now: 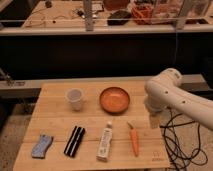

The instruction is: Drag the pepper across the table

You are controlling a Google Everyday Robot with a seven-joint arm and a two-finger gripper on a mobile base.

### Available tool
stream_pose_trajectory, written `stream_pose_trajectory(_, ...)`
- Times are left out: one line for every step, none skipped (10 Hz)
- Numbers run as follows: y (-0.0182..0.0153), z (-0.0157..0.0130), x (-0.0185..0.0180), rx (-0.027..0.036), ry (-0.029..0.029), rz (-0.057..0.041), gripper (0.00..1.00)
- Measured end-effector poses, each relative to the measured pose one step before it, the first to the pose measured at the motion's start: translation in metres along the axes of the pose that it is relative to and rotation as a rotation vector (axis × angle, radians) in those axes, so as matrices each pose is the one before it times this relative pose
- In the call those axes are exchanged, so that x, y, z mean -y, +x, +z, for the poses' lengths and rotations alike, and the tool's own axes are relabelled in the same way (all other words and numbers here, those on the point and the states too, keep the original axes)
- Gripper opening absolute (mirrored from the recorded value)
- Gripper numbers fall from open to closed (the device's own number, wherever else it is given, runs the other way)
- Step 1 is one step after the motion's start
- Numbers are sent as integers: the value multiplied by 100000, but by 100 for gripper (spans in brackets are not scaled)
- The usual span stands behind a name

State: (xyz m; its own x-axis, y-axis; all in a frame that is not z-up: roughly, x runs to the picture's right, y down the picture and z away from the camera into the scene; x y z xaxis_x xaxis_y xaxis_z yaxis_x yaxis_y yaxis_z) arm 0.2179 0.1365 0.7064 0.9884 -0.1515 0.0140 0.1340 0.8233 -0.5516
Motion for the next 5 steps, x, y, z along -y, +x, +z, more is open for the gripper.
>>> stream_pose_trajectory(-418, 411, -167, -488, -189, -2637, 80)
stream_pose_trajectory(-174, 199, -100, -451, 5, -1564, 80)
stream_pose_trajectory(-211, 218, -28, -378, 144, -2079, 80)
stream_pose_trajectory(-288, 331, -132, -326, 11, -2427, 80)
stream_pose_trajectory(-187, 200, -98, -230, 107, -1831, 80)
